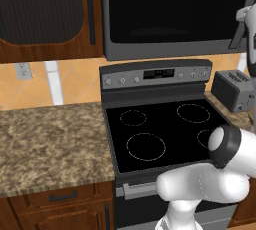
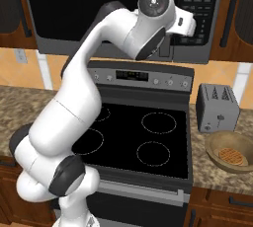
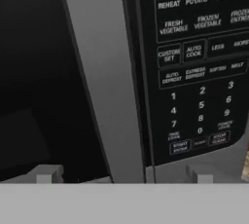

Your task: Open the microwave, place the bowl with waffle inside the microwave, then close the microwave door and turn it on.

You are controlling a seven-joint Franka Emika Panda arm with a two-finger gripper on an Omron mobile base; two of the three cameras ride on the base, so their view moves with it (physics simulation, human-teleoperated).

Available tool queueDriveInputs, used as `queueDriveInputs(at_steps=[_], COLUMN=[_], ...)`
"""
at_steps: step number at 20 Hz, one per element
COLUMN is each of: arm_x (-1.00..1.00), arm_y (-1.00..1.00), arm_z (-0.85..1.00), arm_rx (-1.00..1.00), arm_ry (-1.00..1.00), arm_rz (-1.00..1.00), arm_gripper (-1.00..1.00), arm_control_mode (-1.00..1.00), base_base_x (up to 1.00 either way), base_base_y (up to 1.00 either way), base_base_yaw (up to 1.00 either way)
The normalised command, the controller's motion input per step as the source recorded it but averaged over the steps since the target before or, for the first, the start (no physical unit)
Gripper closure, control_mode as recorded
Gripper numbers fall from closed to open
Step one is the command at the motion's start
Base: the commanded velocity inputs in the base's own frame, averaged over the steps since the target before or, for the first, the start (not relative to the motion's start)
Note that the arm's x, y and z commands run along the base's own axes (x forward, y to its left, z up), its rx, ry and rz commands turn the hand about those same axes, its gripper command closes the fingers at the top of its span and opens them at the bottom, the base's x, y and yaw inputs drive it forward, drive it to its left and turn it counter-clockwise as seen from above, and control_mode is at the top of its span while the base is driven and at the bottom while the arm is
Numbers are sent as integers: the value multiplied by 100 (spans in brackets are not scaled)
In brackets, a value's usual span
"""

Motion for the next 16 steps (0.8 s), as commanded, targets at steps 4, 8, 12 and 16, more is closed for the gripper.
queueDriveInputs(at_steps=[4,8,12,16], arm_x=[35,37,35,41], arm_y=[-8,-7,0,-10], arm_z=[0,0,0,0], arm_rx=[0,0,0,0], arm_ry=[-7,-3,-1,0], arm_rz=[0,0,0,3], arm_gripper=[-100,-100,-100,-100], arm_control_mode=[-100,-100,-100,-100], base_base_x=[0,0,0,0], base_base_y=[0,0,0,0], base_base_yaw=[0,0,0,0])
